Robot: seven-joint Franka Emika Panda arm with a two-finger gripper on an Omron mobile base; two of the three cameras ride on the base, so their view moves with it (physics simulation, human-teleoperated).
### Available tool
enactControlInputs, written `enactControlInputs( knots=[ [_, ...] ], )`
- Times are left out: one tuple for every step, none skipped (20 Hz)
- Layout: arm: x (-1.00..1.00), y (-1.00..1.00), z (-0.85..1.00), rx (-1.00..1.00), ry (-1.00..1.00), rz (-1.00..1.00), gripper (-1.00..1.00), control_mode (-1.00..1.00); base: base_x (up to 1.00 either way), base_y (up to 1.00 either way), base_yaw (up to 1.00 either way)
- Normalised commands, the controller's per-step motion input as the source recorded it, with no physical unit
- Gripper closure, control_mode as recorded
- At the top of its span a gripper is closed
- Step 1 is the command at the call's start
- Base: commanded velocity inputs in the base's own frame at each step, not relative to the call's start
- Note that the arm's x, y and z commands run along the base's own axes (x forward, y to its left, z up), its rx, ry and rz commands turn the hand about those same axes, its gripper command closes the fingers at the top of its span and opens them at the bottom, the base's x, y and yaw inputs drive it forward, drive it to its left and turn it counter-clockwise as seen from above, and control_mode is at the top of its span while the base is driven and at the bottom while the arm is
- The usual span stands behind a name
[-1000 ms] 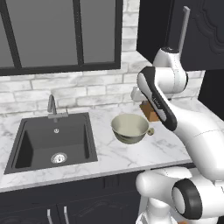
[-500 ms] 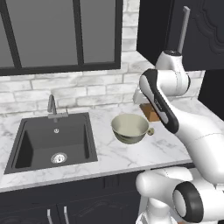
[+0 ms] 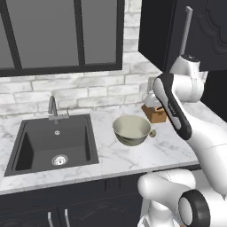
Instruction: Gather the eggs and milk located in the vicinity of the sink area and place them right next to the bowl.
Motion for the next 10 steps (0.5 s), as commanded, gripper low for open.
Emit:
enactControlInputs(
  knots=[
    [-0.17, -0.12, -0.05, 0.02, -0.10, 0.08, -1.00, -1.00, 0.00, 0.00, 0.00],
    [-0.16, -0.07, -0.06, 0.00, -0.05, 0.13, -1.00, -1.00, 0.00, 0.00, 0.00],
    [-0.11, -0.14, -0.06, 0.00, -0.03, 0.15, -1.00, -1.00, 0.00, 0.00, 0.00],
    [-0.11, -0.24, -0.07, 0.00, -0.02, 0.17, -1.00, -1.00, 0.00, 0.00, 0.00],
    [-0.04, -0.31, -0.10, 0.00, 0.00, 0.15, -1.00, -1.00, 0.00, 0.00, 0.00],
    [-0.05, -0.15, -0.08, 0.00, -0.01, 0.15, -1.00, -1.00, 0.00, 0.00, 0.00],
    [-0.06, -0.11, -0.10, 0.00, -0.02, 0.17, -1.00, -1.00, 0.00, 0.00, 0.00],
    [-0.04, -0.15, -0.13, 0.00, 0.00, 0.17, -1.00, -1.00, 0.00, 0.00, 0.00],
    [-0.01, -0.18, -0.13, 0.00, 0.00, 0.17, -1.00, -1.00, 0.00, 0.00, 0.00],
    [0.00, -0.21, -0.13, 0.00, 0.00, 0.17, -1.00, -1.00, 0.00, 0.00, 0.00]
  ],
)
